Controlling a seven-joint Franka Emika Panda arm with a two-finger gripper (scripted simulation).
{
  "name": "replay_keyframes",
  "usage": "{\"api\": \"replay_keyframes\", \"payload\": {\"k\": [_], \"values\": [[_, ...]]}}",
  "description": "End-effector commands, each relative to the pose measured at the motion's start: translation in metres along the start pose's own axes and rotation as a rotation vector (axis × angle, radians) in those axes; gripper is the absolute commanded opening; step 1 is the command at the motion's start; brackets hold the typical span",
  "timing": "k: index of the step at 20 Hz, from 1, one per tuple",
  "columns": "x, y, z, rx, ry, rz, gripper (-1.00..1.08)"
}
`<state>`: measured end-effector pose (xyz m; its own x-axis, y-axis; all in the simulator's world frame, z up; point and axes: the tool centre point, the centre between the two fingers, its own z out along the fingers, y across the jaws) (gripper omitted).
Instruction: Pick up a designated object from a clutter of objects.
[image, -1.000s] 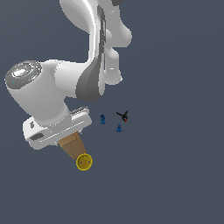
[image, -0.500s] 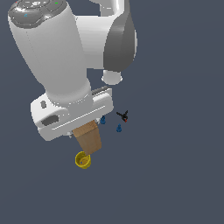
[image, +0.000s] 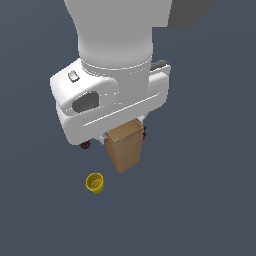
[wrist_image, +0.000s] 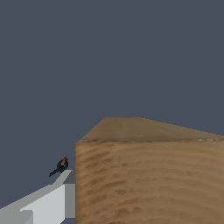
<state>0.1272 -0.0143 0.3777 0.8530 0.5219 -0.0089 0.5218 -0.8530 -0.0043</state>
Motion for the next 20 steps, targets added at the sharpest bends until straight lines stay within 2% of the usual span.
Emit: {"api": "replay_keyframes", "payload": {"k": [1, 9, 20], "values": [[0.011, -0.012, -0.025, -0.005, 0.008, 0.001, -1.0], [0.033, -0.035, -0.061, -0.004, 0.009, 0.001, -1.0], [0.043, -0.044, -0.077, -0.004, 0.009, 0.0, -1.0]]}}
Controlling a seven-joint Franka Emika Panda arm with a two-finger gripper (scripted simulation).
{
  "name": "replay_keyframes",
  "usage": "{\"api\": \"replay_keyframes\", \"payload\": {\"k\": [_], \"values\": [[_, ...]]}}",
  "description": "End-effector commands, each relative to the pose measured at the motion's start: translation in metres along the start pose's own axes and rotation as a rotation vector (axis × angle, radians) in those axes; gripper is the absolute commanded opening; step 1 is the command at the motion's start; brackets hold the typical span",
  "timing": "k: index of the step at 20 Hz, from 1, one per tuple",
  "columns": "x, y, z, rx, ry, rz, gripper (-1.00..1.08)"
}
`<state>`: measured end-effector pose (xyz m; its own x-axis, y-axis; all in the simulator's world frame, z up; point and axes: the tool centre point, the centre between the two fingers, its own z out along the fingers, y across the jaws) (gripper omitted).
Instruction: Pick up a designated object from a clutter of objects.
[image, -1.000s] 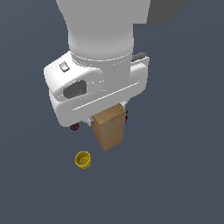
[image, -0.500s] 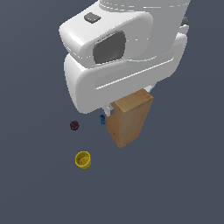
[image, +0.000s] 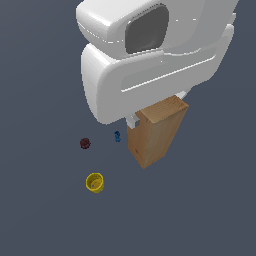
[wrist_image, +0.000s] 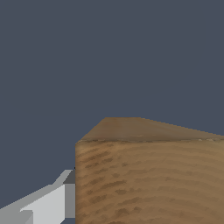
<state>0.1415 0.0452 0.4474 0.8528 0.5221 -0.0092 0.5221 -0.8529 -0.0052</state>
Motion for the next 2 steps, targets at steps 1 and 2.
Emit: {"api": "replay_keyframes", "payload": {"k": [1, 2], "values": [[0.0006, -0.0002, -0.0069, -0.005, 0.009, 0.0, -1.0], [0.0006, -0.0001, -0.0069, -0.005, 0.009, 0.0, -1.0]]}}
